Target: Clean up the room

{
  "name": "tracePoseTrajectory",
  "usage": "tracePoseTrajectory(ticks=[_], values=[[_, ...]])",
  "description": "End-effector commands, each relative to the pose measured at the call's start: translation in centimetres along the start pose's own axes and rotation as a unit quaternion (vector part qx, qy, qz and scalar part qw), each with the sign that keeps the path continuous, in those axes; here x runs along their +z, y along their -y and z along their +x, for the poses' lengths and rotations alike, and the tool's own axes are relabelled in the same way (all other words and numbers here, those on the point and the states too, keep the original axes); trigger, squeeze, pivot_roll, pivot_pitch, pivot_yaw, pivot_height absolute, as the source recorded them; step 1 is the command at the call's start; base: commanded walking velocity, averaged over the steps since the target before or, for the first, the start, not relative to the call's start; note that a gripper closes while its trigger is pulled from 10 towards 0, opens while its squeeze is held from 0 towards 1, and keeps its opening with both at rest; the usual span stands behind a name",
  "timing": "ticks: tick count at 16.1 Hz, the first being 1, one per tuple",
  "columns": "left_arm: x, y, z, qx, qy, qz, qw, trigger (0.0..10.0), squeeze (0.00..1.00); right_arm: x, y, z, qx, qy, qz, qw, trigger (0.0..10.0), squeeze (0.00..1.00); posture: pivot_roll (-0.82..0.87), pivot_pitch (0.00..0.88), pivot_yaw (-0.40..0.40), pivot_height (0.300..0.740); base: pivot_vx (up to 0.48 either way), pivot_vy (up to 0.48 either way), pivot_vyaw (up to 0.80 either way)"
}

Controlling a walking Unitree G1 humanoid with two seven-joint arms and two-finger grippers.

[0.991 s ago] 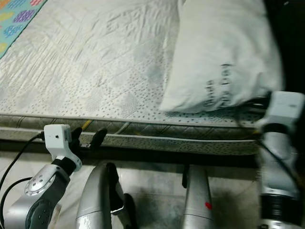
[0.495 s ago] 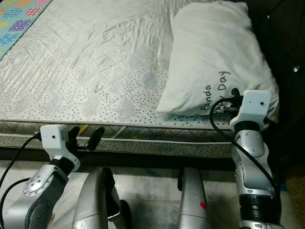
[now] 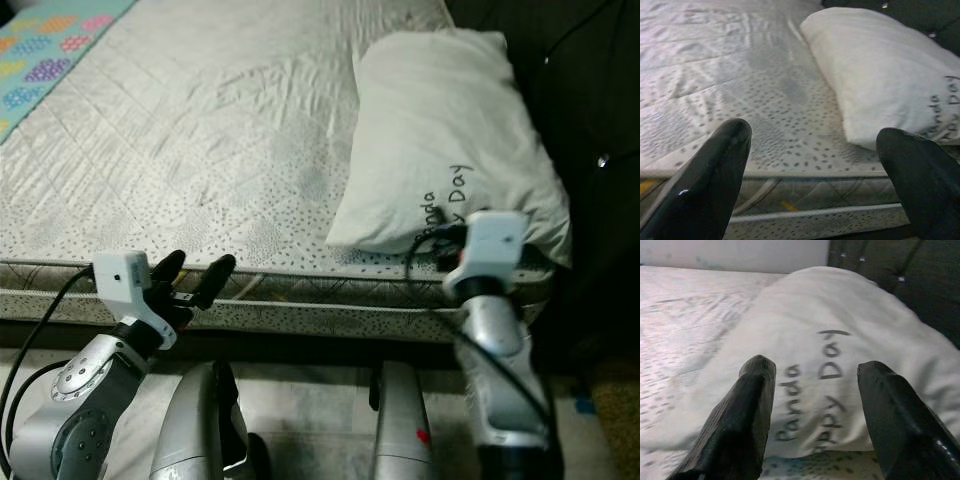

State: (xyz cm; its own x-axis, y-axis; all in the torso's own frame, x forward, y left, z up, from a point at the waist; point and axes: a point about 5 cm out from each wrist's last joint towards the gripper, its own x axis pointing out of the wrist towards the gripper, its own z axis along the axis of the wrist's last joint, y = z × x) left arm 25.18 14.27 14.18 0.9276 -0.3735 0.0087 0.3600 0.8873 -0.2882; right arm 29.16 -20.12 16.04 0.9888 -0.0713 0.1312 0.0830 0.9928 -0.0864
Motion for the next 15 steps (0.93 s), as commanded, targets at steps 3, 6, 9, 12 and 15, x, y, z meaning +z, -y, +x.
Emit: tracePoseTrajectory(ticks=[3, 6, 9, 12, 15], values=[[0.1, -0.7, 0.3, 0.012, 0.010, 0.015, 1.000, 10.0, 0.00, 0.4, -1.2, -0.8, 0.023, 0.003, 0.010, 1.000, 10.0, 1.00, -0.21, 0.032, 0.063, 0.552, 0.000, 0.000, 0.00], [-0.6, -1.5, 0.0, 0.044, 0.011, 0.022, 0.999, 10.0, 0.00, 0.0, -1.4, -1.1, 0.036, -0.006, 0.020, 0.999, 10.0, 1.00, -0.22, 0.000, 0.060, 0.552, 0.000, 0.000, 0.00], [-1.4, -3.0, -0.5, 0.098, 0.013, 0.021, 0.995, 10.0, 0.00, -1.0, -3.0, -1.5, 0.098, -0.043, 0.067, 0.992, 10.0, 1.00, -0.23, 0.000, 0.058, 0.552, 0.000, 0.000, 0.00], [-1.6, -3.1, -0.5, 0.097, 0.019, 0.020, 0.995, 10.0, 0.00, -0.6, -3.9, -1.4, 0.114, -0.035, 0.076, 0.990, 10.0, 1.00, -0.22, 0.000, 0.056, 0.552, 0.000, 0.000, 0.00], [-2.1, -2.8, -0.8, 0.093, 0.016, 0.019, 0.995, 10.0, 0.00, 0.4, -4.2, -0.5, 0.099, -0.017, 0.087, 0.991, 10.0, 0.86, -0.21, 0.000, 0.062, 0.552, 0.000, 0.000, 0.00]])
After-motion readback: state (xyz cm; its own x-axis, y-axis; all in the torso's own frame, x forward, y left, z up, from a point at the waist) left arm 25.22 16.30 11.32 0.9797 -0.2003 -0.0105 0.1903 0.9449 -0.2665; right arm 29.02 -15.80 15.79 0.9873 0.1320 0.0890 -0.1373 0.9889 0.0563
